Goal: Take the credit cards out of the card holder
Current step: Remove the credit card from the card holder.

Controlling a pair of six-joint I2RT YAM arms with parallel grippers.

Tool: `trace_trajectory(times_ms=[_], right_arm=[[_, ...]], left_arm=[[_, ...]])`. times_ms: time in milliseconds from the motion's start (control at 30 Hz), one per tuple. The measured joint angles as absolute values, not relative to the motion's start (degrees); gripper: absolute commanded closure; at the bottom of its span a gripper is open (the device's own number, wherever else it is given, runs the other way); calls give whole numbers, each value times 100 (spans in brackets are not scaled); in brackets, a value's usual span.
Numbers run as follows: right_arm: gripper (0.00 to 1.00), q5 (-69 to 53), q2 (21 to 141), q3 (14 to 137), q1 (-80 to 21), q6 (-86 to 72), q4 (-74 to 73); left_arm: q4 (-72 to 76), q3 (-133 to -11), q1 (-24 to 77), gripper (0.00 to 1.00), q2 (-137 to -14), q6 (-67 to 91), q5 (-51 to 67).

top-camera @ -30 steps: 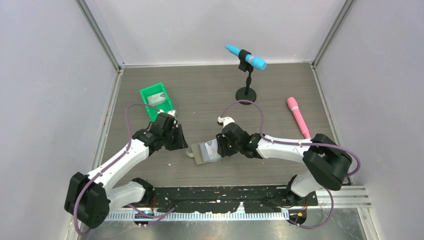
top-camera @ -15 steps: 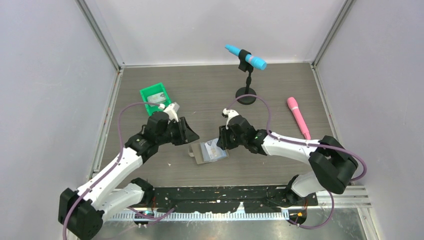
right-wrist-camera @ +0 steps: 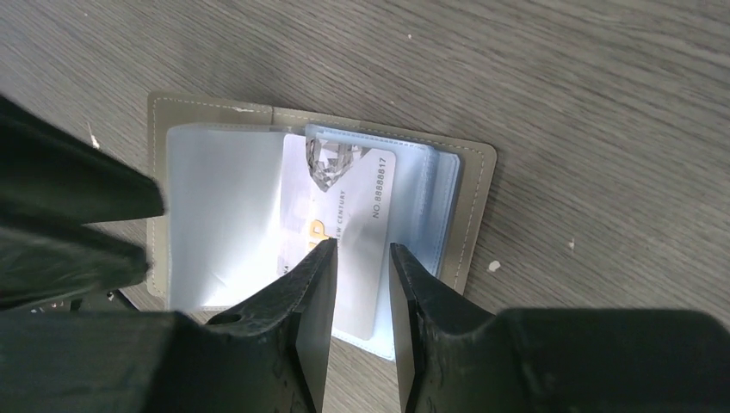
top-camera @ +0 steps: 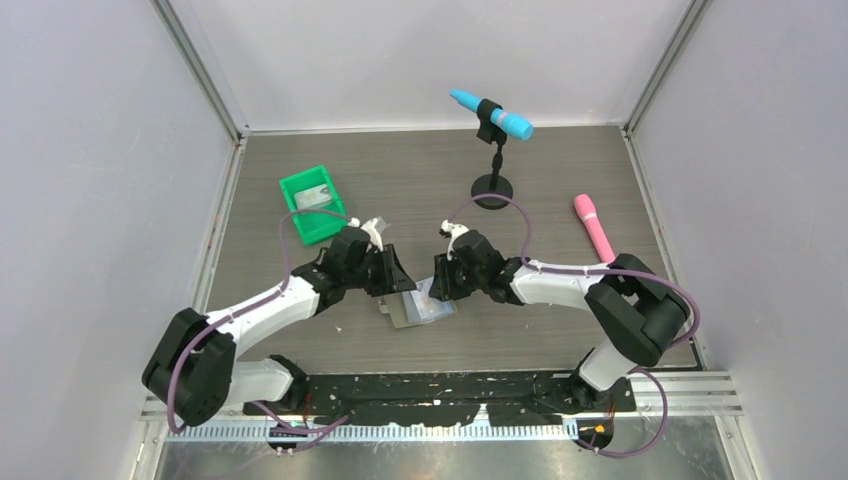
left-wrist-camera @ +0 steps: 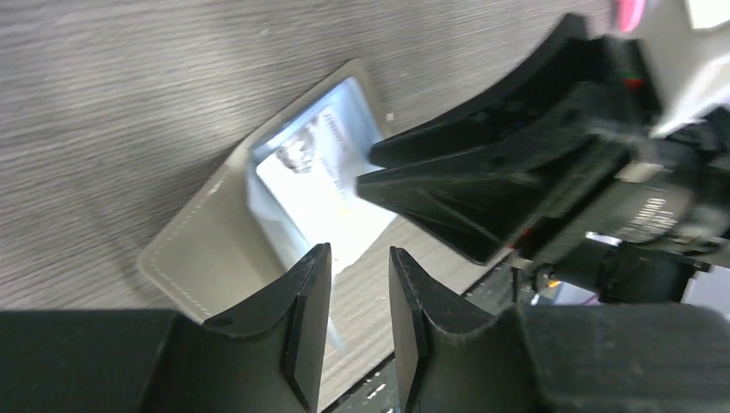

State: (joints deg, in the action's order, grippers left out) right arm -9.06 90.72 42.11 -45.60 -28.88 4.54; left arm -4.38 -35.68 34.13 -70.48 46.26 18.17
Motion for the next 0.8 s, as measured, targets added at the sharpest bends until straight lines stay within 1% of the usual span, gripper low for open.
trace_trajectory(times_ms=[300, 433, 533, 800], right_arm=[[65, -1024, 9209, 4182, -4523, -2947, 803], [65, -1061, 9214, 4097, -4515, -3013, 974], [65, -1079, 9214, 4025, -4515, -3057, 1118], [66, -1116, 9161, 3802, -4504, -3247, 1461]], left_arm=[[-410, -3247, 3413, 69, -7522, 4565, 1459], [-362, -3238, 3413, 69, -7682, 4567, 1428], [-60, -3109, 3413, 65, -7813, 4635, 1461], [899, -2744, 3413, 63, -8023, 4945, 1675]])
